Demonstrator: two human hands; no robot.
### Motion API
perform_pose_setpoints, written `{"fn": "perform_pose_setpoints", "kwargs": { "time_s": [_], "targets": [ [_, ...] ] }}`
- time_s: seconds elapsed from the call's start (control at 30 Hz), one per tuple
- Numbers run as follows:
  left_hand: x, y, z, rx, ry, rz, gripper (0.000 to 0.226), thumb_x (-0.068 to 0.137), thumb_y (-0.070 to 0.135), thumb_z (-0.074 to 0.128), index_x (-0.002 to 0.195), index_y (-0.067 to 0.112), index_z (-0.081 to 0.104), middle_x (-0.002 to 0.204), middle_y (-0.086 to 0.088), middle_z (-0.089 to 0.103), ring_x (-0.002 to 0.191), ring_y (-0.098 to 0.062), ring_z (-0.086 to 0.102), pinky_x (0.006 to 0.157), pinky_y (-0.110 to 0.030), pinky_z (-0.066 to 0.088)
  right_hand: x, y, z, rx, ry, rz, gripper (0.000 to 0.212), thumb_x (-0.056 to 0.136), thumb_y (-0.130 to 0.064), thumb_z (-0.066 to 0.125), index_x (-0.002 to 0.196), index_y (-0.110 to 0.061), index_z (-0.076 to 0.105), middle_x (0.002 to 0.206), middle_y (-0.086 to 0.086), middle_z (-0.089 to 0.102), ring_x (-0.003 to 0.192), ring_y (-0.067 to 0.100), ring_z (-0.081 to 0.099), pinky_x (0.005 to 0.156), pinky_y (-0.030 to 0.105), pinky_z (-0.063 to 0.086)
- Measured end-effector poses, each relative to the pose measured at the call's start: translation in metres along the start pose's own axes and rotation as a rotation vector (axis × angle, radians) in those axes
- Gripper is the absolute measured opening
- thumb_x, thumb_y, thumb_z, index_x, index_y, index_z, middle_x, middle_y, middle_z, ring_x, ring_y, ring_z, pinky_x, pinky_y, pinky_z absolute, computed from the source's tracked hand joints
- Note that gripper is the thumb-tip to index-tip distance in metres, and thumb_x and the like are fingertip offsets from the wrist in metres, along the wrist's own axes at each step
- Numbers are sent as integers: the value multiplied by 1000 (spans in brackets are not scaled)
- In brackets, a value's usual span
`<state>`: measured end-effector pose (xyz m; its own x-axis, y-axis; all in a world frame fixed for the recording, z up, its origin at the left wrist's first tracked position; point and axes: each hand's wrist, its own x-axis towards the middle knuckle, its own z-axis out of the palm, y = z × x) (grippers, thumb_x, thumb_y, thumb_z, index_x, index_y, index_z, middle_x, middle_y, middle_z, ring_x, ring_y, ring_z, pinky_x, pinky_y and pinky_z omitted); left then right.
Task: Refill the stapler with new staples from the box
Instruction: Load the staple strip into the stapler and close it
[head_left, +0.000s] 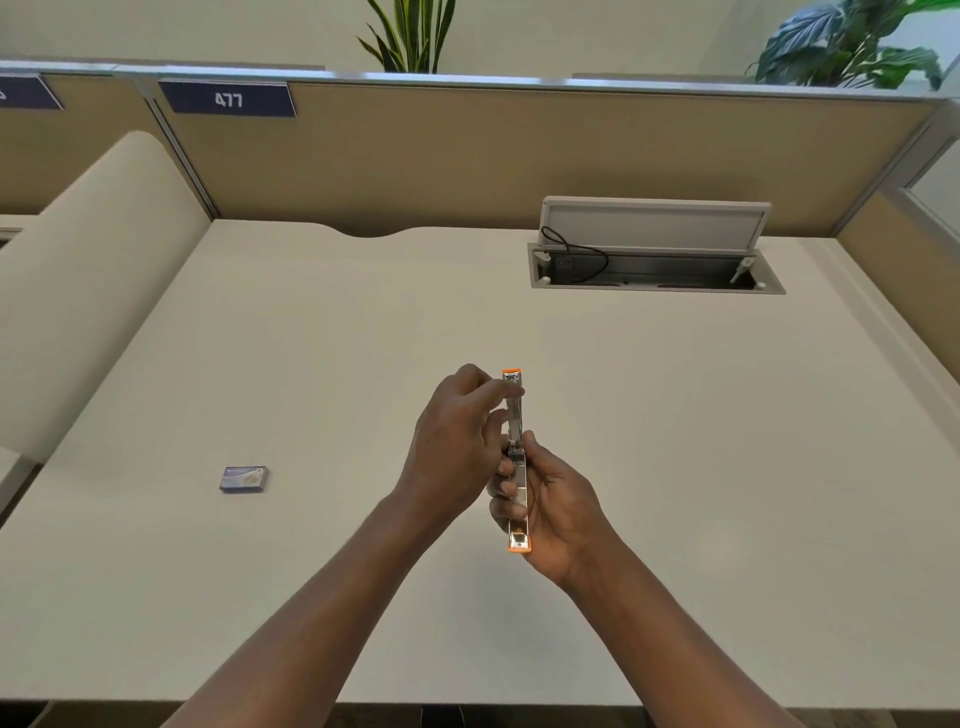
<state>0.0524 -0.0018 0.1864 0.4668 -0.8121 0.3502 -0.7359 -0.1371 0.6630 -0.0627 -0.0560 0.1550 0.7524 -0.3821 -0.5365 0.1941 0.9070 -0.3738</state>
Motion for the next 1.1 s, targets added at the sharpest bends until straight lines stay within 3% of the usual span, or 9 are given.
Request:
{"fn": "perform_pose_setpoints", "kwargs": {
  "time_s": [0.07,0.2,0.43,0.57,0.8,1.1],
  "targets": [
    [-2,-4,-3,45,-18,63,34,86,-13,60,102,13,75,94,-2,61,86,-21,59,69,-30,48,-1,-1,1,0,2,12,37,106,-33,46,88,-8,67,66,3,55,47,12,52,36,19,37],
    [-6,-17,-11,217,-130,252,49,68,-23,55,94,13,77,101,-9,66,84,-30,61,74,-45,50,-3,-5,2,-35,25,26,37,107,-33,44,88,-8,65,65,3,54,47,11,51,35,18,36],
    [0,-38,-22,339,-250,480,38,91,0,47,97,20,78,111,-10,68,91,-31,65,75,-44,51,-10,-10,5,-155,83,102,35,108,-33,42,91,-8,60,61,3,52,43,10,50,34,17,38],
    [2,-50,-23,422,-255,543,33,92,1,55,105,23,76,115,-10,67,95,-30,63,76,-43,50,-12,-12,4,-229,108,115,36,107,-34,44,88,-8,60,61,2,52,42,10,49,34,17,37],
    [-5,-55,-17,427,-239,415,48,80,-2,53,120,18,72,119,-11,66,96,-31,63,79,-43,50,-14,-11,7,-219,100,137,36,107,-33,44,87,-8,61,59,2,53,40,10,49,32,18,37],
    [-12,-52,-16,292,-233,291,53,74,-7,56,118,18,73,118,-10,65,91,-29,62,80,-44,50,-13,-7,6,-243,81,132,36,107,-34,44,89,-9,61,61,1,50,41,8,46,31,17,34]
  ]
}}
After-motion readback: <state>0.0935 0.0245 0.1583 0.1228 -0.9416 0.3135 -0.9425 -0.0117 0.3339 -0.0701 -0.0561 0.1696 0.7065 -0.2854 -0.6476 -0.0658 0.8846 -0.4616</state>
